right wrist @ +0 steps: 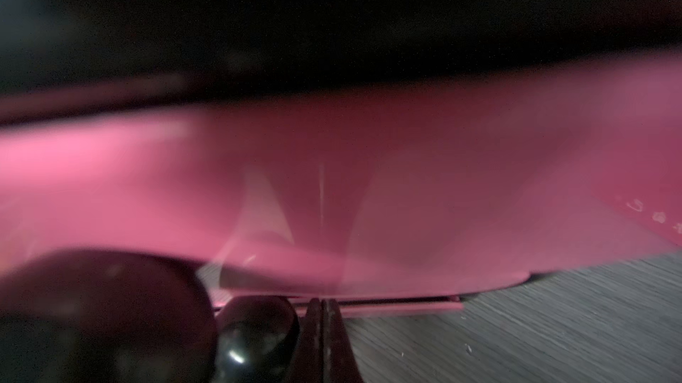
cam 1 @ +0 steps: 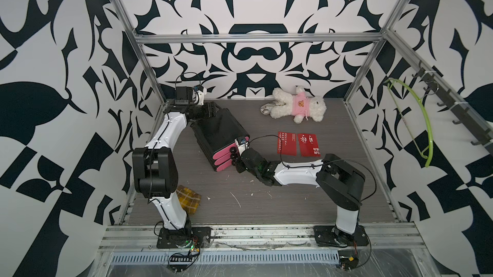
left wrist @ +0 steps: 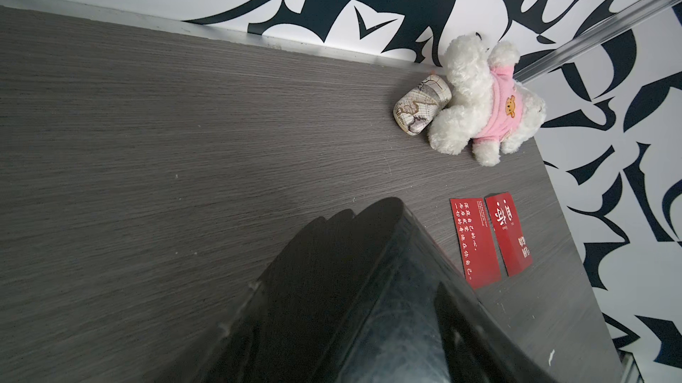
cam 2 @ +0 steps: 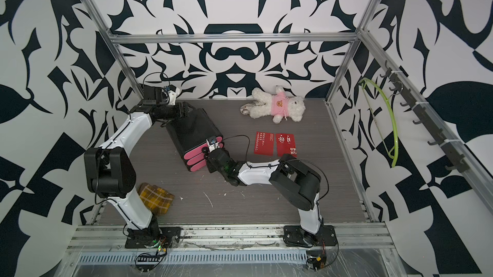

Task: Take the postcards out of the drawer
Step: Close the drawer in the storage box.

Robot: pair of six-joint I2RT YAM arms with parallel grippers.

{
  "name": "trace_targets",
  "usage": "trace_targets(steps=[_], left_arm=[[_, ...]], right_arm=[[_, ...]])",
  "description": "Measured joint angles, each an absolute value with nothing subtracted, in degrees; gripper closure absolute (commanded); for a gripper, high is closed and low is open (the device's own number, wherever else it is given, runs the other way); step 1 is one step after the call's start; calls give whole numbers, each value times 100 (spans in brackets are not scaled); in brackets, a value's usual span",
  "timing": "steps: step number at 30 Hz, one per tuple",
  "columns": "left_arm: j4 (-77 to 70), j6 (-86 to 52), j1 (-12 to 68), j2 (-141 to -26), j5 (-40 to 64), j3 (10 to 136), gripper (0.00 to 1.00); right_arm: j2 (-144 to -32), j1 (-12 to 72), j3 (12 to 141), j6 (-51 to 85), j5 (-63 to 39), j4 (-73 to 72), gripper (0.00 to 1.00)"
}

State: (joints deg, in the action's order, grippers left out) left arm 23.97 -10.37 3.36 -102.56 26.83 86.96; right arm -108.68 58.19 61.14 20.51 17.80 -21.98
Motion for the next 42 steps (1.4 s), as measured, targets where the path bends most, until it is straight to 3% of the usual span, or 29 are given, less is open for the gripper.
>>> trace_targets(steps=[8, 16, 20, 23, 31, 42], left_arm=[[2408, -1044, 336, -10259, 2696, 8700, 23], [2486, -1050, 344, -10259, 2696, 8711, 23], [2606, -1050, 353, -10265, 2681, 8711, 23], [2845, -1072, 377, -10313, 2681, 8702, 23], [2982, -1197, 405, -10363, 2884, 8700, 23], [3033, -1197, 408, -10363, 2899, 8705, 23]], right_arm=[[-10763, 5815, 6060, 2128, 1730, -2143, 100], [-10468, 5511, 6020, 2998, 784, -1313, 85], [-10457, 5295, 5795, 3424, 215, -1330, 68], [-10471, 5122, 5470, 3804, -180, -1621, 64], [-10873, 4731, 4759, 4696, -1149, -3124, 63], [-11000, 4657, 4558, 4943, -1260, -4191, 61]])
